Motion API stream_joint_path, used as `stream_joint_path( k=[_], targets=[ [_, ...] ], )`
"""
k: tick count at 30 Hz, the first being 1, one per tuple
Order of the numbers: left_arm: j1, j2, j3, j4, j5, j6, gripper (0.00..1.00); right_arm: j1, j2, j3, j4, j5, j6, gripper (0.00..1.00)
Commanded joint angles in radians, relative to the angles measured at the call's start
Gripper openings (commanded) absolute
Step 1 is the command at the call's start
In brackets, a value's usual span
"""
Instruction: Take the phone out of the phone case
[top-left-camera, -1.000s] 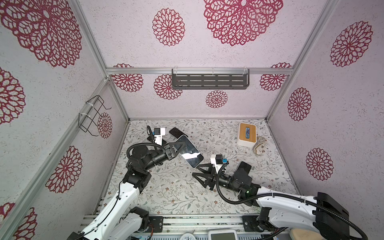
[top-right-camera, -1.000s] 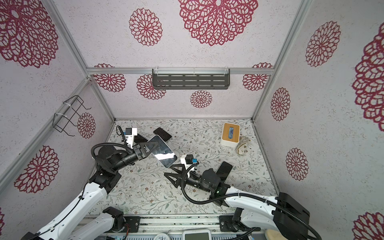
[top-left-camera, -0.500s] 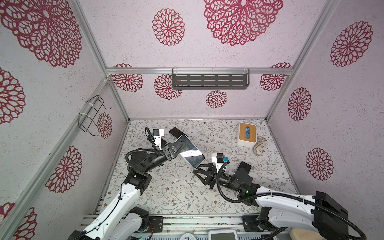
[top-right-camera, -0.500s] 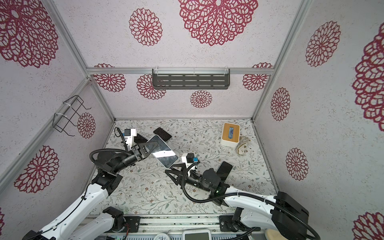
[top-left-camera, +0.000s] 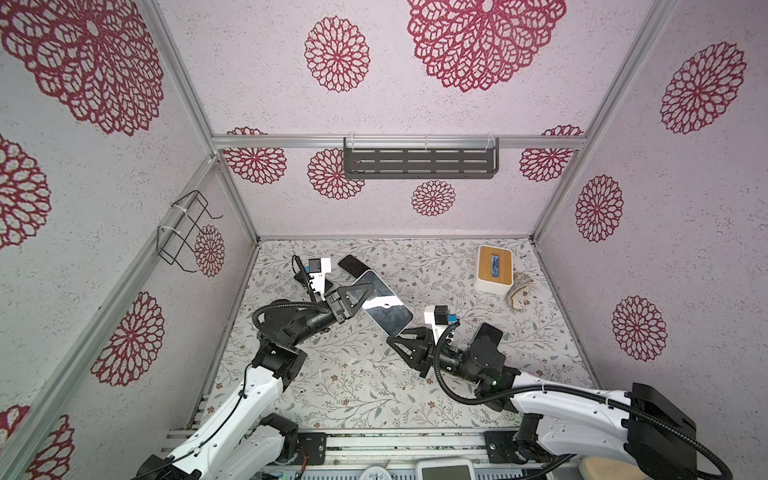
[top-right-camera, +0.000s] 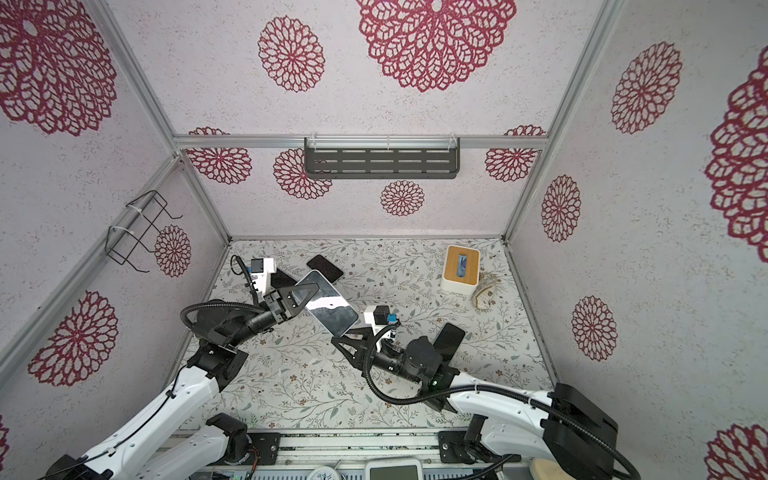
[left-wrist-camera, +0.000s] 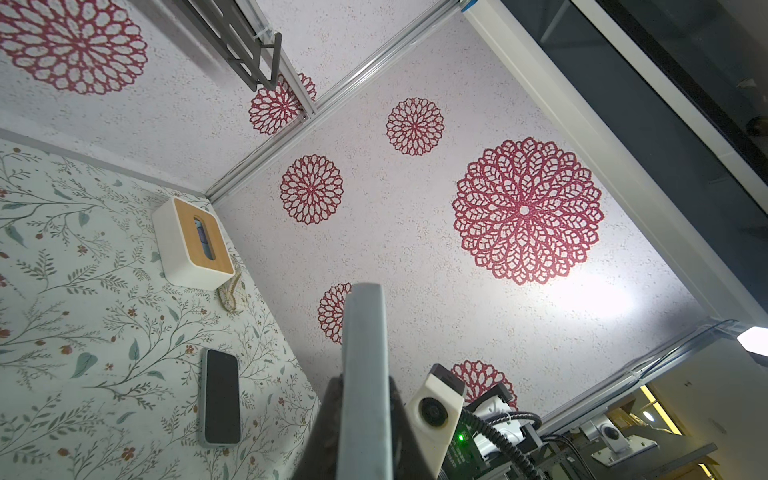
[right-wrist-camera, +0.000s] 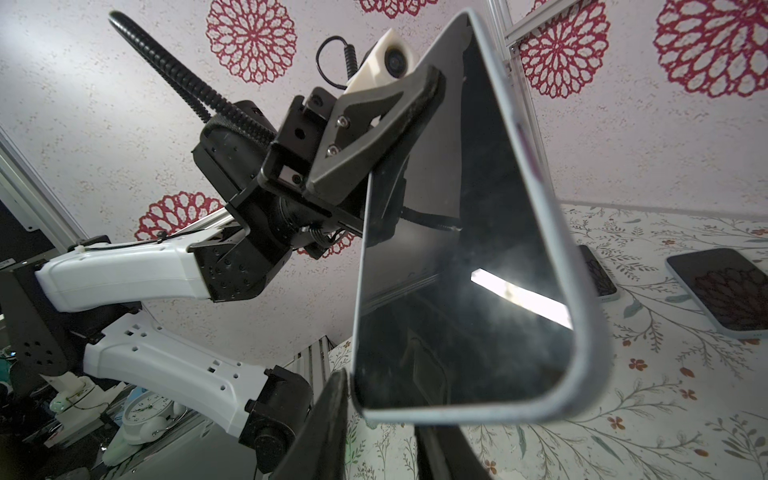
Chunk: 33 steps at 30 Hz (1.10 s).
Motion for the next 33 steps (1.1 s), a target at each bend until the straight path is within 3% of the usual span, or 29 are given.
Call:
stream_joint_path(
  k=[1,9,19,26,30,33],
  targets=[
    [-0.016,0.005,-0.014,0.066,-0.002,0.003,0.0,-0.004,-0.019,0.034,0.1,0.001,0.011,0.25],
    [-0.028,0.012,-0.02,0.079,-0.003,0.004,0.0,-0.007,-0.026,0.033,0.094,-0.004,0.003,0.15],
    [-0.038,0.031,-0.016,0.069,-0.026,-0.035,0.0,-0.006,-0.026,0.031,0.045,0.018,-0.07,0.12],
    [-0.081,0.026,0.049,-0.131,-0.062,-0.019,0.0,-0.007,-0.063,0.042,-0.038,0.066,-0.156,0.09],
    [-0.084,0.006,0.036,-0.137,-0.097,-0.007,0.0,-0.015,-0.085,0.04,-0.056,0.051,-0.158,0.15],
    [-0.081,0.002,0.021,-0.111,-0.123,-0.013,0.0,-0.023,-0.105,0.023,-0.042,0.04,-0.139,0.3]
  ],
)
